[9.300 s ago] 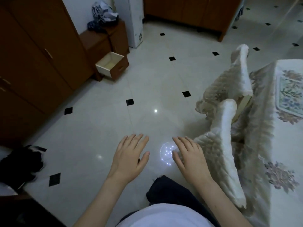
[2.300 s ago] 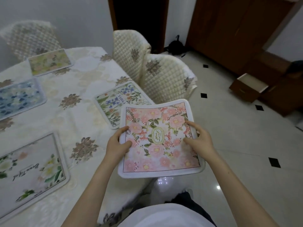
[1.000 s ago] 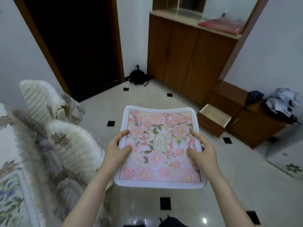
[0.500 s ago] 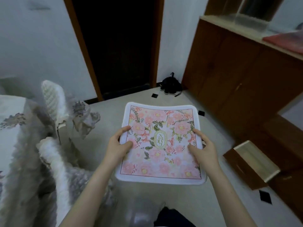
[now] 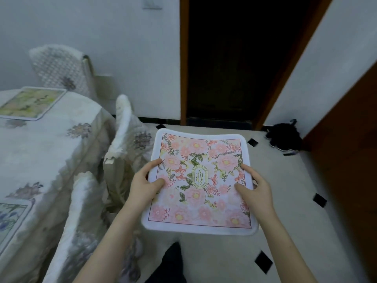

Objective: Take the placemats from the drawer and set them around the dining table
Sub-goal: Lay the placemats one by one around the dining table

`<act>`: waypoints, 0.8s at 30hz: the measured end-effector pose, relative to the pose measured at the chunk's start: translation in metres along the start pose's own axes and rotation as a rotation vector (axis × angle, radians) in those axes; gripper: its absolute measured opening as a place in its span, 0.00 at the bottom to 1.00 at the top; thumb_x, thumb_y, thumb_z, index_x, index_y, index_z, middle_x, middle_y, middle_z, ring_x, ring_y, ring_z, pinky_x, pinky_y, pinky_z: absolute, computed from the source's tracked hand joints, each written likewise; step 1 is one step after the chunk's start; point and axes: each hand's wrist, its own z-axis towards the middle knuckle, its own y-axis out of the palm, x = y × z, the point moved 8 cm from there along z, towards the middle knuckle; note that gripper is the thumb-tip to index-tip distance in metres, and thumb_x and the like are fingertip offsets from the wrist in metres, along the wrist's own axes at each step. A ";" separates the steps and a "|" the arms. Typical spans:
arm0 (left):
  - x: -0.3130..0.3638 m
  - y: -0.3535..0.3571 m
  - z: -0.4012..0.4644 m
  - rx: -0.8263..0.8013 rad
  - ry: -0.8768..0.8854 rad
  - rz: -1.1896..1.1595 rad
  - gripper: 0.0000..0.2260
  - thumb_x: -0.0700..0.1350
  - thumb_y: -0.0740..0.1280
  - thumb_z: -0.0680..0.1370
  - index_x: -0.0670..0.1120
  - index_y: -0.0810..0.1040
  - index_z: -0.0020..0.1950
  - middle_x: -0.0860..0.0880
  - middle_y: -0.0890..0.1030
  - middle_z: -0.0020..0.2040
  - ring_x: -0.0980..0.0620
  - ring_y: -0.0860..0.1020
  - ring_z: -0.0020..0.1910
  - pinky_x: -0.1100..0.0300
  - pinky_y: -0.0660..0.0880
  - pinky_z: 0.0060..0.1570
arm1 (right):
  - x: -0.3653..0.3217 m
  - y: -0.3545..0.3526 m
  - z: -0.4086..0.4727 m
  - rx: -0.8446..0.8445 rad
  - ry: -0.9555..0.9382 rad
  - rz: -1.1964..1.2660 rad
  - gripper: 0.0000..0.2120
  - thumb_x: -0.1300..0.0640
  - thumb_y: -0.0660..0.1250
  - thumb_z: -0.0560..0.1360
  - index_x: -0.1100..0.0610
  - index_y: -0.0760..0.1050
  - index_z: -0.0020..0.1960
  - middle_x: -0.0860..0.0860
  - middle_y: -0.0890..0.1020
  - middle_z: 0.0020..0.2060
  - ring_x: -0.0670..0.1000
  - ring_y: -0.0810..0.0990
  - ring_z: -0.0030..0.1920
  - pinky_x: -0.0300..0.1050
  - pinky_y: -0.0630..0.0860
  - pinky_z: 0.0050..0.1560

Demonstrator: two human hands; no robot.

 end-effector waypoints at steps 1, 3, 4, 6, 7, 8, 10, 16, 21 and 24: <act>0.002 -0.004 0.016 0.021 0.002 -0.006 0.22 0.32 0.67 0.73 0.54 0.77 0.61 0.55 0.81 0.51 0.50 0.83 0.40 0.50 0.82 0.41 | -0.003 0.013 0.020 -0.022 -0.006 0.001 0.26 0.71 0.68 0.71 0.48 0.76 0.63 0.49 0.83 0.50 0.53 0.83 0.44 0.52 0.83 0.41; 0.004 -0.013 0.052 0.064 0.005 -0.017 0.22 0.32 0.67 0.72 0.54 0.77 0.61 0.56 0.81 0.51 0.53 0.83 0.40 0.51 0.82 0.42 | -0.010 0.038 0.060 -0.059 -0.017 0.001 0.26 0.71 0.68 0.71 0.49 0.76 0.64 0.48 0.82 0.50 0.51 0.83 0.43 0.47 0.83 0.39; 0.007 -0.016 0.071 0.081 0.009 -0.024 0.23 0.32 0.67 0.72 0.54 0.77 0.61 0.57 0.81 0.51 0.56 0.82 0.39 0.52 0.82 0.42 | -0.015 0.050 0.080 -0.078 -0.023 0.002 0.26 0.71 0.68 0.71 0.49 0.76 0.64 0.48 0.82 0.50 0.50 0.83 0.44 0.44 0.83 0.39; 0.016 -0.023 0.108 0.097 0.016 -0.027 0.23 0.32 0.67 0.72 0.55 0.77 0.61 0.57 0.80 0.52 0.59 0.82 0.39 0.57 0.82 0.40 | -0.029 0.074 0.120 -0.109 -0.040 0.004 0.26 0.71 0.68 0.71 0.49 0.76 0.64 0.49 0.82 0.51 0.50 0.83 0.46 0.45 0.83 0.41; 0.022 -0.025 0.126 0.100 0.016 -0.028 0.23 0.32 0.67 0.73 0.55 0.76 0.62 0.57 0.80 0.53 0.59 0.82 0.40 0.58 0.81 0.39 | -0.036 0.085 0.139 -0.121 -0.047 -0.001 0.26 0.71 0.68 0.72 0.49 0.76 0.64 0.50 0.82 0.51 0.51 0.83 0.47 0.46 0.83 0.42; 0.028 -0.028 0.144 0.101 0.017 -0.034 0.23 0.32 0.66 0.73 0.54 0.76 0.62 0.56 0.79 0.54 0.58 0.82 0.41 0.58 0.82 0.39 | -0.044 0.095 0.158 -0.129 -0.053 -0.004 0.26 0.71 0.68 0.72 0.49 0.76 0.64 0.50 0.82 0.51 0.51 0.83 0.47 0.46 0.83 0.42; 0.041 -0.031 0.179 0.101 0.027 -0.052 0.23 0.32 0.66 0.73 0.53 0.76 0.63 0.54 0.80 0.55 0.55 0.83 0.43 0.56 0.82 0.40 | -0.058 0.111 0.194 -0.136 -0.059 0.005 0.26 0.71 0.68 0.72 0.48 0.75 0.63 0.51 0.82 0.51 0.51 0.83 0.47 0.45 0.83 0.42; 0.076 -0.021 0.281 0.135 0.025 -0.045 0.23 0.32 0.66 0.73 0.53 0.76 0.62 0.56 0.80 0.52 0.59 0.82 0.39 0.65 0.79 0.34 | -0.084 0.141 0.293 -0.138 -0.031 0.039 0.26 0.72 0.68 0.72 0.50 0.75 0.65 0.49 0.83 0.49 0.47 0.83 0.45 0.39 0.81 0.38; 0.089 0.007 0.369 0.163 0.014 -0.054 0.23 0.31 0.67 0.73 0.54 0.76 0.61 0.56 0.80 0.53 0.60 0.82 0.42 0.65 0.79 0.36 | -0.097 0.158 0.395 -0.182 -0.041 0.026 0.26 0.72 0.68 0.72 0.51 0.76 0.65 0.47 0.82 0.51 0.44 0.82 0.46 0.36 0.80 0.37; 0.101 0.023 0.424 0.220 0.005 -0.062 0.23 0.31 0.67 0.72 0.53 0.77 0.62 0.57 0.80 0.52 0.60 0.82 0.41 0.67 0.78 0.34 | -0.108 0.174 0.469 -0.238 -0.047 0.015 0.26 0.72 0.67 0.72 0.51 0.75 0.65 0.48 0.81 0.51 0.44 0.82 0.46 0.34 0.79 0.36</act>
